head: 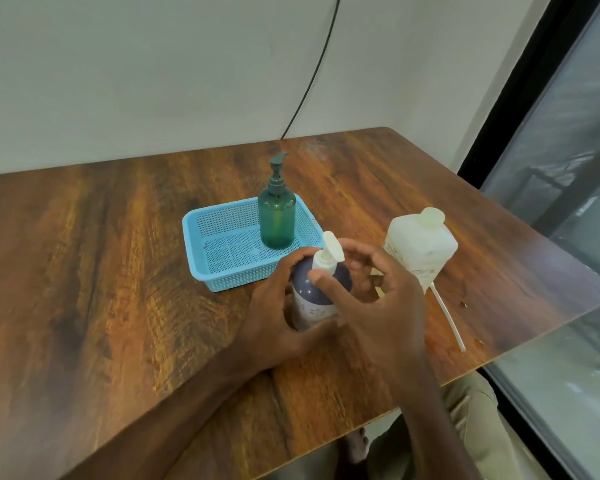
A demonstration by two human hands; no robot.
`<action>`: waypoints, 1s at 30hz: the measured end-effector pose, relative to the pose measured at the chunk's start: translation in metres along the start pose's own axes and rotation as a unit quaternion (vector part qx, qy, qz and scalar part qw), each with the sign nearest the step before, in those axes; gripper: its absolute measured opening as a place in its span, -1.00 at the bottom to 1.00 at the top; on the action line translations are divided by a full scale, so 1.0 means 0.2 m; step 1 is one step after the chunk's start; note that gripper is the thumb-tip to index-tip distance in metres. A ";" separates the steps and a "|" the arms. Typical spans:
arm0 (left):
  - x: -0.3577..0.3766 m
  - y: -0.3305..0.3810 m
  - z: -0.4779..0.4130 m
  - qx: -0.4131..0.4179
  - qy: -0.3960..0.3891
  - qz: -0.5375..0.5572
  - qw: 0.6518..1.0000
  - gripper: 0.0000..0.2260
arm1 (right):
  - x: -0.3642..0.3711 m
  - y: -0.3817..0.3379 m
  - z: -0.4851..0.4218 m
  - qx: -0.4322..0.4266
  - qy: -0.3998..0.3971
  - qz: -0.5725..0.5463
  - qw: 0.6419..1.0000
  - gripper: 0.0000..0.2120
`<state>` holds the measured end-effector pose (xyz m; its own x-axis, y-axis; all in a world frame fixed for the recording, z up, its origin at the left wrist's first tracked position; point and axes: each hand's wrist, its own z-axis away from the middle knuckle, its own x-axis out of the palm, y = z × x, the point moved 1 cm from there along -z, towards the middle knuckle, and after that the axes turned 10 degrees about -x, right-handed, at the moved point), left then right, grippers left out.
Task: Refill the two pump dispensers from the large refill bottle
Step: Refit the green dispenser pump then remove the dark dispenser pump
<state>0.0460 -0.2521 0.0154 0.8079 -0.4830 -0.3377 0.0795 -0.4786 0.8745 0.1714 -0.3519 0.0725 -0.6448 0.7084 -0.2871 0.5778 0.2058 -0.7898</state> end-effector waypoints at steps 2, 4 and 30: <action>0.00 0.01 0.00 -0.002 0.001 0.005 1.000 -0.20 | 0.03 -0.01 -0.04 -0.018 -0.010 0.022 1.000 -0.61; -0.01 0.02 0.00 -0.004 0.000 0.010 1.000 -0.22 | 0.05 0.00 -0.06 -0.031 0.001 0.035 0.999 -0.64; -0.05 0.01 -0.03 -0.037 -0.060 0.059 0.996 -0.20 | 0.01 -0.04 -0.03 -0.044 0.016 -0.019 0.999 -0.66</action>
<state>0.0418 -0.2431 0.0231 0.7387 -0.6190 -0.2669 0.0351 -0.3601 0.9323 0.1684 -0.3472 0.0823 -0.6516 0.7195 -0.2404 0.5962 0.2898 -0.7487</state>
